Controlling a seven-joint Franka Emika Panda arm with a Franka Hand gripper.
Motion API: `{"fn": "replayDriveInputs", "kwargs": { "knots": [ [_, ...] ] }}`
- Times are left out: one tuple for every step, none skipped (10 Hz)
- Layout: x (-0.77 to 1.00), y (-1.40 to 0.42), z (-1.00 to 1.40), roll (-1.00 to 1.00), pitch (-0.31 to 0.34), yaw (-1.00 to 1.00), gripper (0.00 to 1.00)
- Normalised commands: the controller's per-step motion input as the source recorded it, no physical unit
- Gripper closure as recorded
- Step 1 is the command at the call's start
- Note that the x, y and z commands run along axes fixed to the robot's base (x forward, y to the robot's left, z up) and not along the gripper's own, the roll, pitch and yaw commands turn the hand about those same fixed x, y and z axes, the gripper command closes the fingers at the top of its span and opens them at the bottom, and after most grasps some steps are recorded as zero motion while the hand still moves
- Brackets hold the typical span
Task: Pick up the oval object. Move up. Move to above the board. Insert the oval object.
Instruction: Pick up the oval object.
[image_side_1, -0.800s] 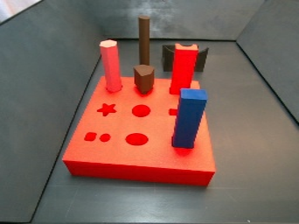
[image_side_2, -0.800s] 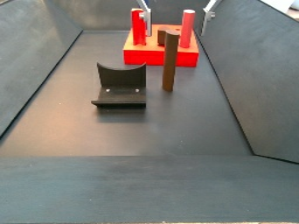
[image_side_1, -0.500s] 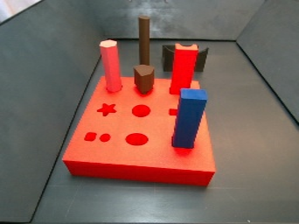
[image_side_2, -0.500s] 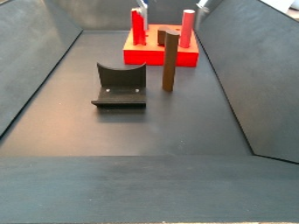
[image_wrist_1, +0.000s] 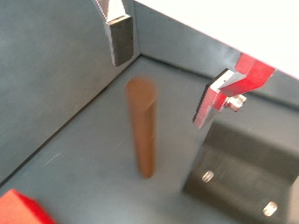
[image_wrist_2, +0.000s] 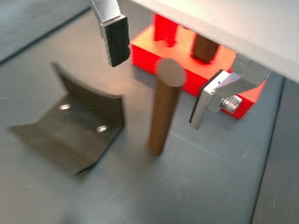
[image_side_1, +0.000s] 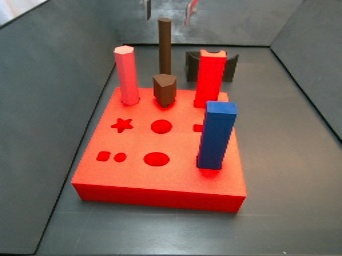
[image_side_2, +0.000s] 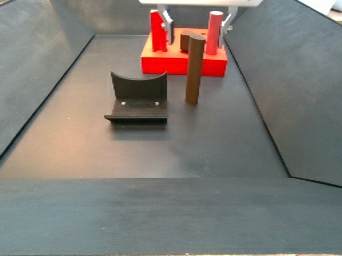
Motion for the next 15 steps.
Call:
{"fn": "replayDriveInputs", "kwargs": {
  "knots": [
    [-0.09,-0.3,-0.38,-0.08,0.0,-0.38,0.0],
    [-0.07,-0.09,-0.16,0.0,0.044,-0.76,0.0],
    [-0.06,0.07,-0.14,0.0,0.096,-0.84,0.0],
    [-0.01,0.04,-0.15,0.0,0.114,-0.89,0.0],
    [-0.05,0.0,-0.15,0.0,0.076,-0.93,0.0],
    [-0.03,0.0,-0.15,0.0,0.059,-0.98,0.0],
    [0.0,0.0,-0.16,0.0,0.027,-1.0,0.0],
    [0.03,0.0,-0.11,-0.03,0.0,-0.94,0.0],
    [0.0,0.06,0.0,-0.05,0.0,-0.42,0.0],
    [0.0,0.0,0.0,-0.01,0.0,0.0,0.0],
    [0.05,0.0,0.0,-0.07,-0.003,0.0,0.0],
    [0.13,0.08,0.0,-0.3,-0.064,-0.45,0.0],
    [0.07,0.07,0.0,-0.41,-0.15,-0.52,0.0],
    [0.0,0.08,0.0,-0.38,-0.19,-0.38,0.0],
    [0.0,0.0,-0.06,-0.1,-0.093,-0.08,0.0]
  ]
}}
